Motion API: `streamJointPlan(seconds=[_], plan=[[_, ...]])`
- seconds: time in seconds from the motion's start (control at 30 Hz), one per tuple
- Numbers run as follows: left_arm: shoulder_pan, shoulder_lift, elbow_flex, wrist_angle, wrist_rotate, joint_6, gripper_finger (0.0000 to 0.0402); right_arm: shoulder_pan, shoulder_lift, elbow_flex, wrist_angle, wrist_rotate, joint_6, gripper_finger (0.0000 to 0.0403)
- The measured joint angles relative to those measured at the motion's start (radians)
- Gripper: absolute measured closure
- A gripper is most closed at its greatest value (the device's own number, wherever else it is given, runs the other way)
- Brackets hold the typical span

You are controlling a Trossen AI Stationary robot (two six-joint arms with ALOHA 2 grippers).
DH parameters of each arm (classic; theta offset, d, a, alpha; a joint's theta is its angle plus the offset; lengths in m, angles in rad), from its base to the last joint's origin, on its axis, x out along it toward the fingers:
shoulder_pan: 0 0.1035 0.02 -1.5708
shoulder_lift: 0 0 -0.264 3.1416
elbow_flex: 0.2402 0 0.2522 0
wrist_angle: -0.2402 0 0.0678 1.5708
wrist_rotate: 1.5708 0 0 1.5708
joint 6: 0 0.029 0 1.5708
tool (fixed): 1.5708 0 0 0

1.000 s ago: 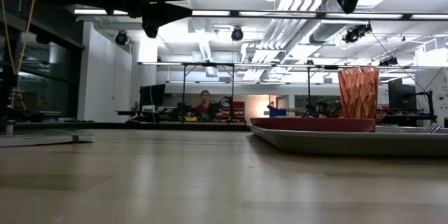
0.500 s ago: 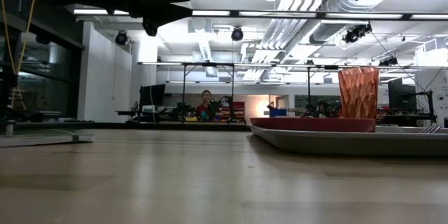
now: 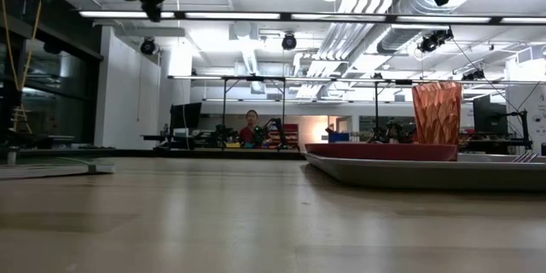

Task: Pick and place plate/cup/fork/spoon on tray
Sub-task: Return to Home Position

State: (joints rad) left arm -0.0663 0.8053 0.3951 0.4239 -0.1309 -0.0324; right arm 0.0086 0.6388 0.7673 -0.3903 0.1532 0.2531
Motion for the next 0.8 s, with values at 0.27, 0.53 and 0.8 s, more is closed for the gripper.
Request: streamJointPlan(seconds=[0.27,0.53,0.8], plan=[[-0.056,-0.216,-0.167,-0.002,-0.119,0.092,0.04,0.0,0.0,0.0,-0.013,-0.003,0.011,0.0402],[0.068,-0.44,-0.222,-0.19,0.045,0.1,0.0401,0.0,0.001,0.0,-0.014,-0.003,0.032,0.0403],[0.099,-0.577,-0.299,-0.257,0.097,0.04,0.0401,0.0,0.0,0.0,-0.042,-0.003,0.054,0.0403]])
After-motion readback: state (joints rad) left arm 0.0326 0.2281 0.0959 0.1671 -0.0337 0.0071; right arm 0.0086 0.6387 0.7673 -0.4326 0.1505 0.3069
